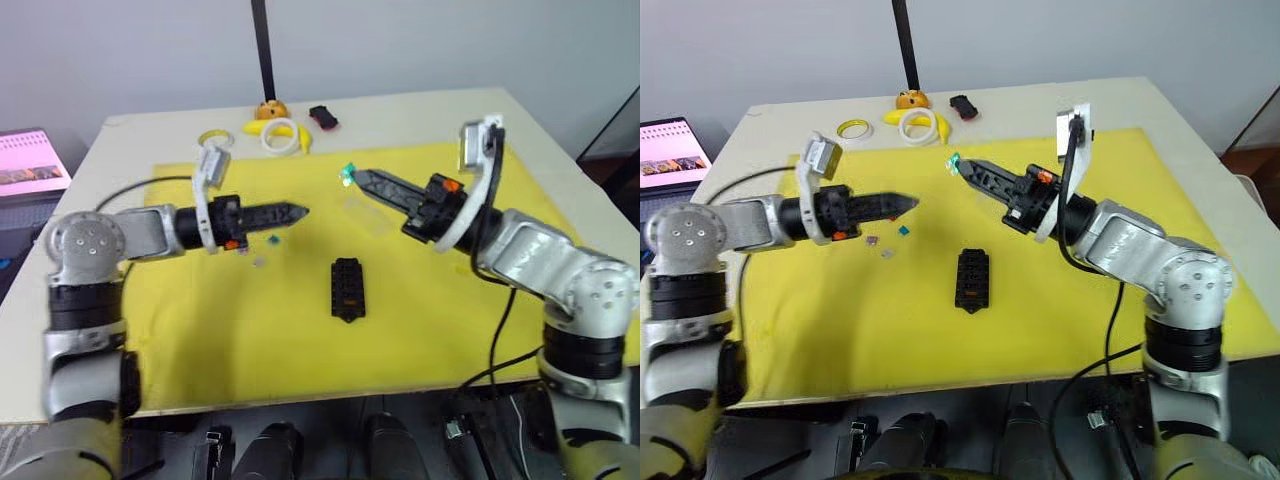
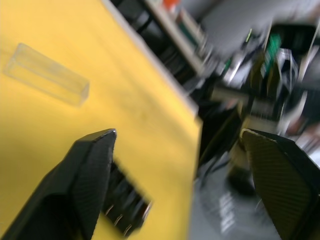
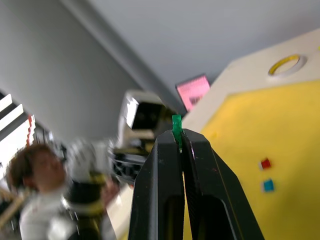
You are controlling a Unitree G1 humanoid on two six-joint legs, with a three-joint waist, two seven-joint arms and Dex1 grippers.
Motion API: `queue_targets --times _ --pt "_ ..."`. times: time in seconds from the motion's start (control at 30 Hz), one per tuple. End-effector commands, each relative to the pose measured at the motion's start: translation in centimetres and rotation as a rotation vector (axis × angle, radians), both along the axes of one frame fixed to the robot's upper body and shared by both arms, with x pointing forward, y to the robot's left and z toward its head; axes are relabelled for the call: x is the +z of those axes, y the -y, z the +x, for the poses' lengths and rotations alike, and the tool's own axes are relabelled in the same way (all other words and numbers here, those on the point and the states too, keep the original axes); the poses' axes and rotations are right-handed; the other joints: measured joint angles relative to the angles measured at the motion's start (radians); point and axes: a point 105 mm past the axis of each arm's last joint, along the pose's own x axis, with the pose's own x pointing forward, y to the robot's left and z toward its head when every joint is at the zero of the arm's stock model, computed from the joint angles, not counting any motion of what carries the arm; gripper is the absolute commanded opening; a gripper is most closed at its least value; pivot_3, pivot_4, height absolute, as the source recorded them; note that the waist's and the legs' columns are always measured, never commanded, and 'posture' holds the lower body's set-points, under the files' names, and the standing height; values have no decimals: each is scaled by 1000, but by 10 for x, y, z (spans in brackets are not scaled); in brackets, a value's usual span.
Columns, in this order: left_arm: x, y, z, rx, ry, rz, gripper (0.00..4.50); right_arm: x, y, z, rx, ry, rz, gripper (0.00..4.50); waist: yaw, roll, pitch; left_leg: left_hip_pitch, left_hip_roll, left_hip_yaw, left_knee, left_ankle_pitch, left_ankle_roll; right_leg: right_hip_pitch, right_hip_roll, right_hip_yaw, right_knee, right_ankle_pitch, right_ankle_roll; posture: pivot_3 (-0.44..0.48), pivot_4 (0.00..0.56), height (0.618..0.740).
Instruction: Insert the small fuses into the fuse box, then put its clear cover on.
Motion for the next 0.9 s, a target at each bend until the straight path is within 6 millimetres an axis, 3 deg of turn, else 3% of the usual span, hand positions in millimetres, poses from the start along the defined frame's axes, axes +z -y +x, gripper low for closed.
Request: queue_targets --times 0.03,0.1,0.23,0.33,0.5,0.9 --pt "-17 12 -24 -199 208 159 3939 -11 -7 -22 110 78 -179 0 1 0 0 0 0 0 0 0 0 1 0 0 -2 0 0 0 150 740" --pt "-26 12 -26 -247 290 227 4456 -23 -10 -28 139 119 -295 0 2 0 0 1 1 0 -1 0 0 3 1 -1 -3 0 0 0 150 740" --pt "-52 16 -20 -326 537 373 4483 -61 -14 -27 185 276 -615 0 3 -2 1 1 1 1 0 -1 1 3 1 -2 -4 0 0 0 150 740" --pt "-59 25 -14 -336 634 394 4483 -77 -12 -18 212 380 -748 0 5 -3 2 0 1 1 1 -1 2 3 0 -2 -5 0 0 0 150 740" --pt "-67 37 -7 -342 727 416 4483 -90 -8 -4 245 475 -847 0 3 -4 2 0 1 1 1 -1 2 3 0 -2 -5 0 0 0 150 740" --pt "-73 50 -9 -351 773 406 4483 -99 0 4 288 510 -896 0 5 -4 2 0 1 0 2 -1 2 4 0 -3 -5 0 0 0 150 740"
